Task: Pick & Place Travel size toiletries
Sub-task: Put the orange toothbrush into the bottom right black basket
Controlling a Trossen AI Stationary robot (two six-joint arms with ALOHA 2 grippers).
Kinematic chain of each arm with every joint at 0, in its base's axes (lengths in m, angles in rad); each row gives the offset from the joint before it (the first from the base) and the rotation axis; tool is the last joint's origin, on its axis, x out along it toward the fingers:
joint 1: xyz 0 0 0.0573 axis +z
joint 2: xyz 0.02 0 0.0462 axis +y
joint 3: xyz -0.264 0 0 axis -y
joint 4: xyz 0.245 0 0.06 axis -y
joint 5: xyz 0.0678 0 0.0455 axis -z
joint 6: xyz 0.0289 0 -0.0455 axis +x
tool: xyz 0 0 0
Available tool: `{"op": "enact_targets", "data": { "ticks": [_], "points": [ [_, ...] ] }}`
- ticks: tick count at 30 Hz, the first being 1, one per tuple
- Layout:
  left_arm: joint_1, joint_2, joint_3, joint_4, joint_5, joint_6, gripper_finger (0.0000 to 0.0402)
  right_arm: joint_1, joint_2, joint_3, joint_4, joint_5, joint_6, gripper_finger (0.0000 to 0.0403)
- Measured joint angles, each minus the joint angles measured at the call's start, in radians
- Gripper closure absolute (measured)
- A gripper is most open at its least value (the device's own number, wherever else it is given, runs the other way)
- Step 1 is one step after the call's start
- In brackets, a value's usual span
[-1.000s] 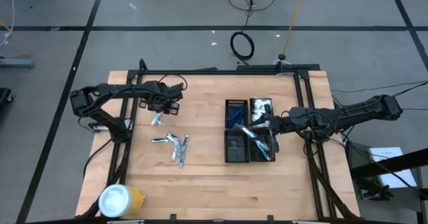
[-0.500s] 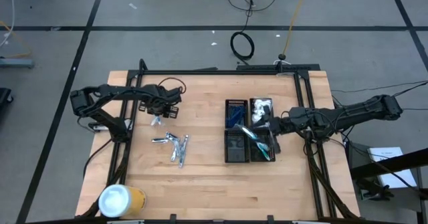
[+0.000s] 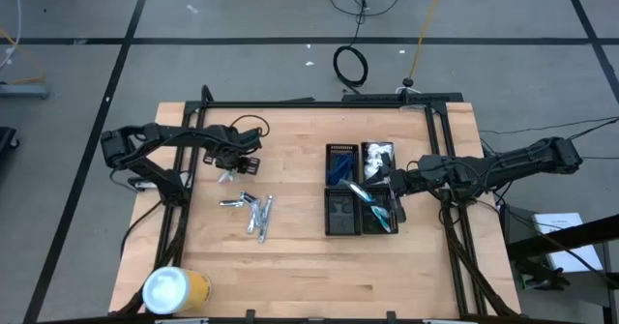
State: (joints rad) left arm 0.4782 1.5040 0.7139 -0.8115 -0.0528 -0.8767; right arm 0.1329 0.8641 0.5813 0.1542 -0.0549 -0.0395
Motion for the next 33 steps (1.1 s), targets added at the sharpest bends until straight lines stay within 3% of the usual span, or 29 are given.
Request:
{"op": "enact_targets", "data": {
  "ticks": [4,10,21,25,33],
  "points": [
    [-0.002,0.0,0.0,0.004,0.005,0.008,0.0268,0.0,0.0,0.0,0.0,0.001,-0.001,0.0173],
    [-0.008,0.002,0.011,-0.002,0.004,0.041,0.0383,0.0,0.0,0.0,-0.001,0.001,0.0,0.0177],
    [-0.095,-0.091,0.196,0.048,-0.008,0.234,0.039,0.0,0.0,0.0,-0.01,0.005,0.0,0.0179],
    [-0.152,-0.155,0.221,0.267,-0.009,0.396,0.0395,0.0,0.0,0.0,-0.01,0.062,-0.001,0.0183],
    [-0.292,-0.154,0.223,0.853,0.183,0.848,0.0396,-0.009,0.027,0.0,0.041,0.234,-0.035,0.0185]
  ]
}}
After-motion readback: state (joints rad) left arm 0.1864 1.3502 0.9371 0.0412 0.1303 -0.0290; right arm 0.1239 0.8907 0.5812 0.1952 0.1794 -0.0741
